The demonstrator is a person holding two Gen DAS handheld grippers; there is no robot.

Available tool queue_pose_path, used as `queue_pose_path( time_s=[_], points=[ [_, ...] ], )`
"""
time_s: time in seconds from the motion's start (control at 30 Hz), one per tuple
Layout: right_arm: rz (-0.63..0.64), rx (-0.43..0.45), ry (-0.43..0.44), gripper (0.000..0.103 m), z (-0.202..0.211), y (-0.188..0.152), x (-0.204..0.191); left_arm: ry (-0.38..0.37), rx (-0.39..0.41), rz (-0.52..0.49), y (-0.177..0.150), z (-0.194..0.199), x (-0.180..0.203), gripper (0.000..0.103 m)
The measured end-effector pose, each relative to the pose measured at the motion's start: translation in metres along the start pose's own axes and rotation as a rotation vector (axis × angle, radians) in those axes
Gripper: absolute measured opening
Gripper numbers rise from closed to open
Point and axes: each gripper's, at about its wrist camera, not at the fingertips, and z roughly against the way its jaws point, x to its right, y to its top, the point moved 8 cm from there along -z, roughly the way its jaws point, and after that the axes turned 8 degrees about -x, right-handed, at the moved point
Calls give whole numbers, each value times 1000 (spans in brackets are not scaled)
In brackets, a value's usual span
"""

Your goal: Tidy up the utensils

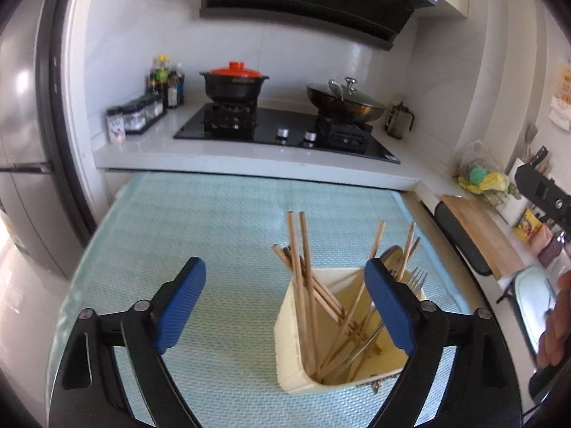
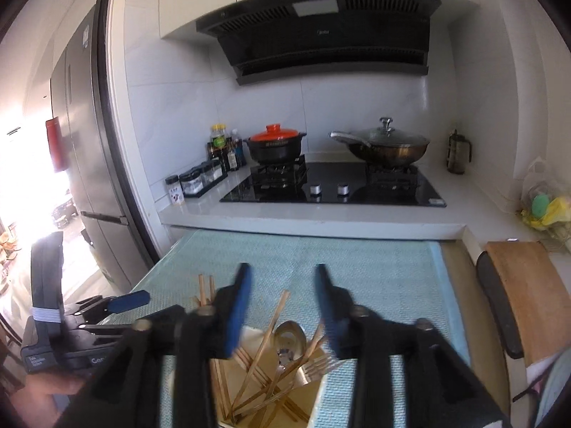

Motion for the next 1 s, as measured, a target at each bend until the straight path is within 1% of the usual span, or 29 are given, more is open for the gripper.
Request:
queue_pose_path(
  time_s=[0.03, 0.07, 0.13, 0.17, 0.2, 0.23, 0.3, 0.33, 0.4, 0.47, 0.53, 0.63, 0.7, 0.8, 1.0],
  points=[
    [0, 34, -12, 79, 17, 0, 1, 42, 40, -19, -3, 16, 0, 103],
    [4, 52, -29, 83, 31, -1, 1, 90, 81, -40, -9, 33, 1, 103],
    [10, 62, -60, 87, 55, -8, 1, 168, 141, -82, -20, 63, 4, 103],
    [11, 70, -71, 90, 67, -15, -1, 206, 149, -91, -30, 76, 6, 103],
    [15, 79, -76, 92, 78, -22, -4, 235, 139, -102, -43, 86, 9, 103],
    [21, 87, -84, 93, 88, -31, -7, 247, 125, -120, -56, 95, 12, 103],
    [26, 88, -107, 102, 108, -51, -15, 256, 98, -140, -83, 110, 19, 103],
    [26, 82, -106, 103, 116, -63, -20, 256, 82, -140, -96, 116, 21, 103],
    [20, 62, -80, 103, 132, -87, -31, 236, 53, -121, -120, 128, 23, 103],
    [18, 23, -47, 103, 144, -112, -40, 227, 20, -107, -141, 139, 25, 103],
    [32, -20, -59, 103, 152, -135, -47, 225, -1, -95, -156, 149, 25, 103],
    [48, -57, -100, 103, 168, -161, -53, 221, -11, -61, -170, 166, 22, 103],
    [55, -64, -115, 103, 180, -173, -57, 211, -14, -38, -175, 176, 20, 103],
    [72, -62, -134, 103, 198, -182, -66, 211, -5, -20, -184, 191, 17, 103],
    [64, -66, -112, 103, 220, -187, -80, 222, 3, -5, -191, 205, 15, 103]
  ],
)
